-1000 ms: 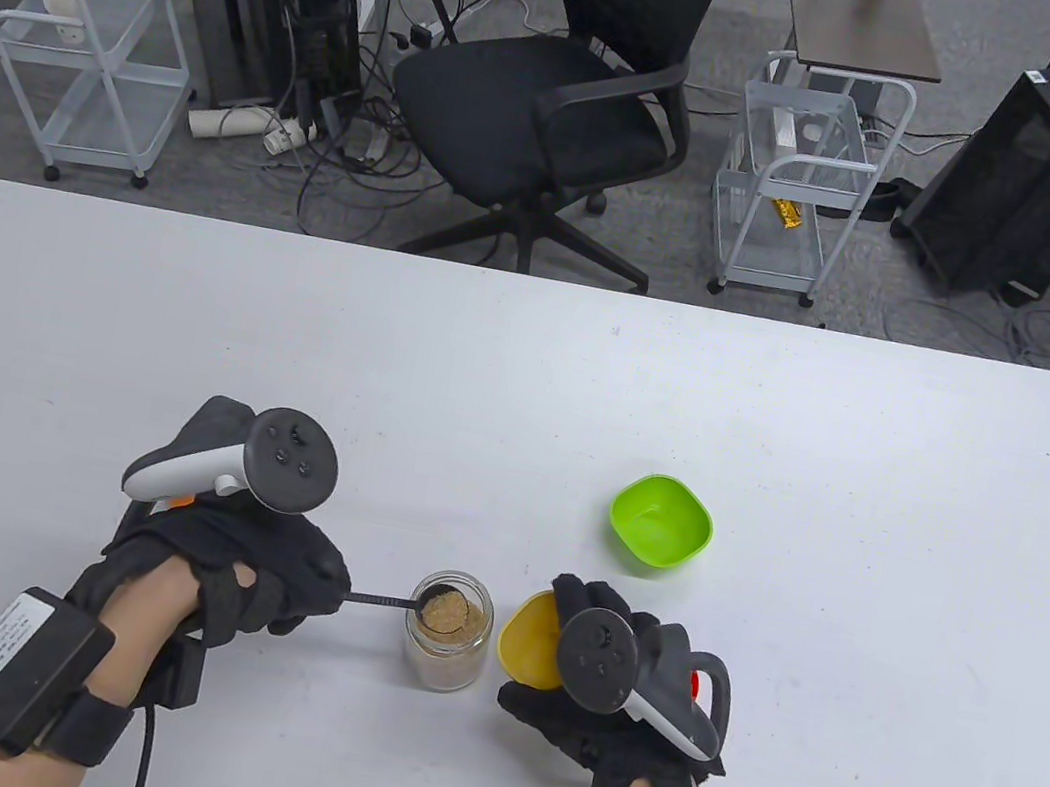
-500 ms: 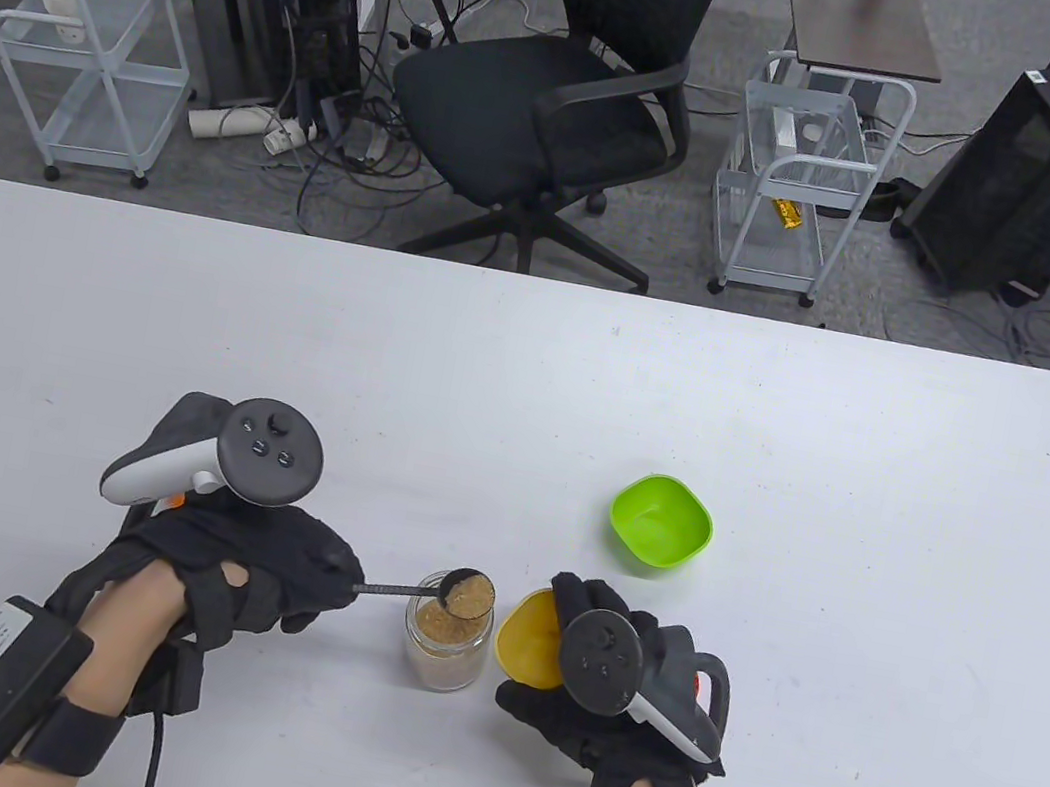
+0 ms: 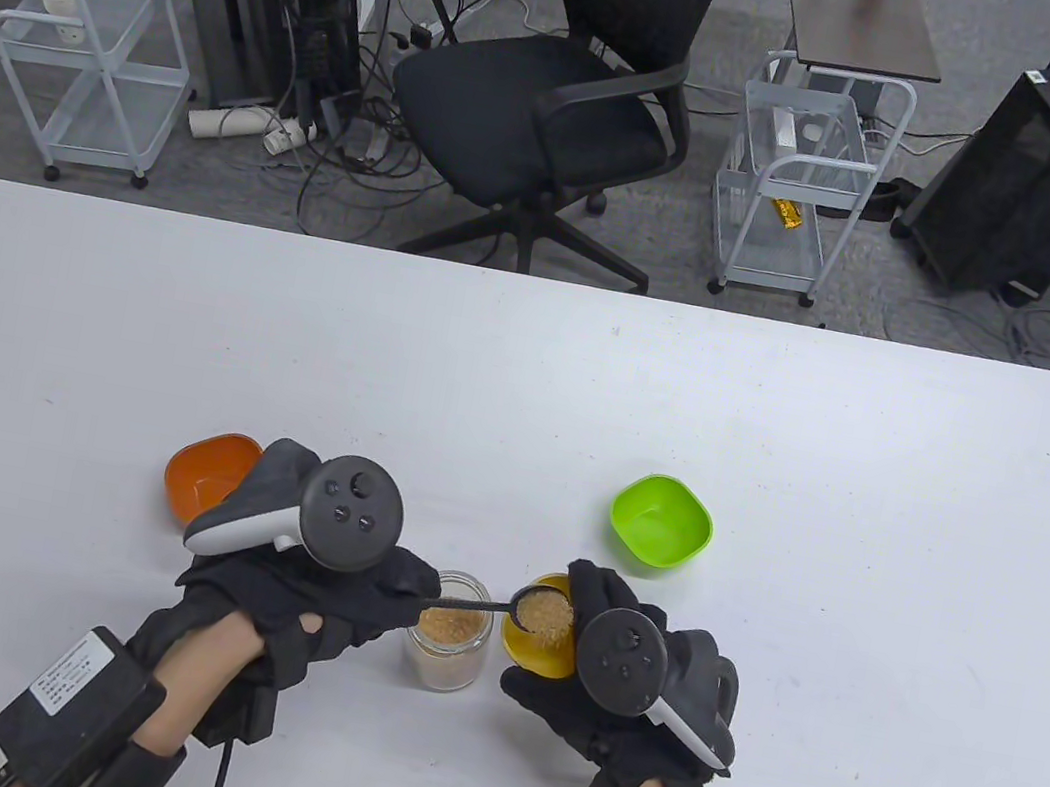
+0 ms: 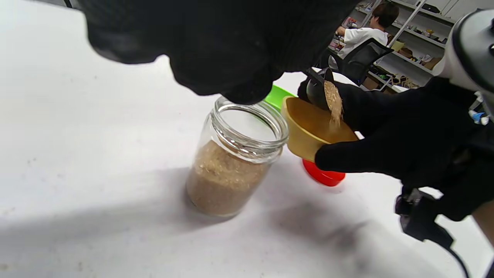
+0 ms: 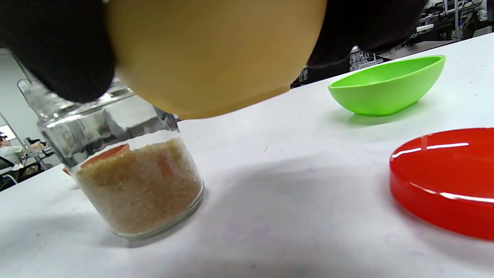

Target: Scoop brown sugar granules from jar into dishes

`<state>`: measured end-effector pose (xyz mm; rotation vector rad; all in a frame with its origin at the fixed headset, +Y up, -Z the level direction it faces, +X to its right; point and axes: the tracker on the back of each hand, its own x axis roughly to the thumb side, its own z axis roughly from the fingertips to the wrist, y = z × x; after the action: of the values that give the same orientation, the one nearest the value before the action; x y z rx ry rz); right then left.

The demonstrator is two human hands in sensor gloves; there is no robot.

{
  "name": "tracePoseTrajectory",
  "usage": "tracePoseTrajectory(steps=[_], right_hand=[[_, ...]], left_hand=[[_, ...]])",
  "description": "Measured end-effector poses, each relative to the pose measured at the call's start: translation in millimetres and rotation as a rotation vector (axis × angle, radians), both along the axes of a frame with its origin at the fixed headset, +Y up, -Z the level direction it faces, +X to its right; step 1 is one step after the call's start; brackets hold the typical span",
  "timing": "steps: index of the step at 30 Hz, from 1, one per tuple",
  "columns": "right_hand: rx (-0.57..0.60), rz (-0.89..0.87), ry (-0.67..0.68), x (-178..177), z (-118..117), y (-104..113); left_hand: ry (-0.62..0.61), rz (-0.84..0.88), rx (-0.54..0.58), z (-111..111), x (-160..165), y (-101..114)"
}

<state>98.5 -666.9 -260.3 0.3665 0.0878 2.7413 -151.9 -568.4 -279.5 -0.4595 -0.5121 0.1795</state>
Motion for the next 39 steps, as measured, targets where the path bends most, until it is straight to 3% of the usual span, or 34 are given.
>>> tracePoseTrajectory(steps=[15,20,26,39], right_hand=[[0.013,-0.023,-0.017,2,-1,0],[0.011,-0.018,-0.016,2,-1,0],[0.004,-0.015,-0.012,1,-1,-1],[-0.006,0.008,-0.015,0,-1,-2]], left_hand=[[-0.099,-0.144,0.57,40,13,-19],[-0.125,-0.135,0.699,53,8,-28],[-0.055,-0.03,0.712,53,-11,-31],[0.187,0.263,0.644,48,-103,-38]])
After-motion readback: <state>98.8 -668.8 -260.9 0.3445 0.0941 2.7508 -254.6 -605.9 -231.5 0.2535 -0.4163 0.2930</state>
